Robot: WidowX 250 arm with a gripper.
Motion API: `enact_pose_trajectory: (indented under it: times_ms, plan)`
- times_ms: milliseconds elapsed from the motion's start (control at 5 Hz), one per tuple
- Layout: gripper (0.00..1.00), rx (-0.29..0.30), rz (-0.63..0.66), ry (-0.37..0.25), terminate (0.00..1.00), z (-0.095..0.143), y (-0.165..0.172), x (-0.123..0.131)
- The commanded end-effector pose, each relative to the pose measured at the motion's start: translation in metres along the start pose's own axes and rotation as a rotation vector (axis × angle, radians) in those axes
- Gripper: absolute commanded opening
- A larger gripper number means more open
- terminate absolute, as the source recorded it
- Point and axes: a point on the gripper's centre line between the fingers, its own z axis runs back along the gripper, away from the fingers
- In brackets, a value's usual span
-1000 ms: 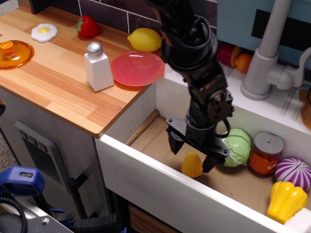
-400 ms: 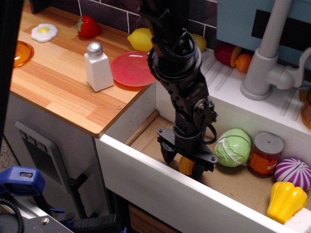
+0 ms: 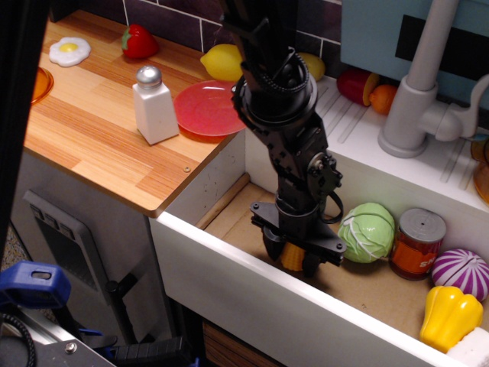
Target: Put corn on plate
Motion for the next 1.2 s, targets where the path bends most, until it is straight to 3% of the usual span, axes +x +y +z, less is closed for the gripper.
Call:
enact_pose_trajectory:
  times_ms: [0,200,400,1000]
  plan:
    - [0.00,0.135,-0.086,-0.025,0.00,0.076,0.014,0.025]
    - [0.00,0.176,-0.196,-0.004,0.00,0.106,0.045,0.038]
    - [0.00,0.176,-0.335,0.026,0.00,0.123,0.074,0.056]
    - [0.00,0.163,-0.547,0.026,0.00,0.117,0.146,0.079]
